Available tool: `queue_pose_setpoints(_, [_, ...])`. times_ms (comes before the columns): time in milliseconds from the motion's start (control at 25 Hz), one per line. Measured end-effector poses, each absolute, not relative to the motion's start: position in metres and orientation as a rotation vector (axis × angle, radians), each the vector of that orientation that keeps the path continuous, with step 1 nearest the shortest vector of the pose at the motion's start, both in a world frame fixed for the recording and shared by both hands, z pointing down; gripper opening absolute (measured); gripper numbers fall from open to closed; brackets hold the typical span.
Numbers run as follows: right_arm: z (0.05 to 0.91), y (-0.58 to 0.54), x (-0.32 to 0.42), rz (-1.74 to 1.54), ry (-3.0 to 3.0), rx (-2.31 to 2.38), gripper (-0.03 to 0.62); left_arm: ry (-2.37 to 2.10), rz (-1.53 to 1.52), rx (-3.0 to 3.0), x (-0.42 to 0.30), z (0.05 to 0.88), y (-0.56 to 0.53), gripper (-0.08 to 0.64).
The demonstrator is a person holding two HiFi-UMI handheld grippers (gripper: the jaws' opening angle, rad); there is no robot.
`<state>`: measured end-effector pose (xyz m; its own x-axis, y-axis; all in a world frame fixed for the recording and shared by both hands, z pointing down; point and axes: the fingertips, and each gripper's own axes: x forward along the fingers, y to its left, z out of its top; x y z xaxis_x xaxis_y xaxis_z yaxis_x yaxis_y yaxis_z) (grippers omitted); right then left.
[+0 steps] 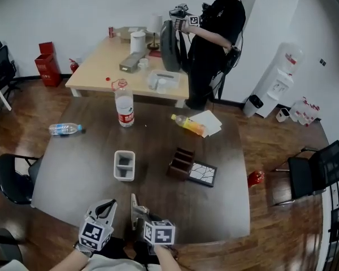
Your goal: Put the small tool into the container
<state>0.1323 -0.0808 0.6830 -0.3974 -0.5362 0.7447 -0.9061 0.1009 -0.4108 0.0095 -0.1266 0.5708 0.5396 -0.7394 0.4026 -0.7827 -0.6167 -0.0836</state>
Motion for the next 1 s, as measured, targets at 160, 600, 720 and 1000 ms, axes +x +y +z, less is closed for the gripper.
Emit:
queue_pose_setpoints(160, [0.702, -0.09, 0.129, 1.254, -1.915, 1.34, 0.159, -1.324, 0.637, 2.632, 0.004, 0.574, -0.133, 0.003])
queue_pose_setpoints(600, [0.734, -0.094, 0.099, 1.442, -1.87, 1.13, 0.16, -1.295, 0.656, 2.612, -0.008, 0.588, -0.147, 0.003])
queue_pose_setpoints(720, [0.734, -0.096, 0.097, 1.452, -1.857, 1.126, 0.064, -1.297, 0.656, 2.614, -0.013, 0.584, -0.154, 0.003])
queue_pose_setpoints(1000, [0.719, -0.11, 0.085, 1.373, -1.881, 1.135, 0.014, -1.292, 0.649, 2.622, -0.027, 0.582, -0.172, 0.003])
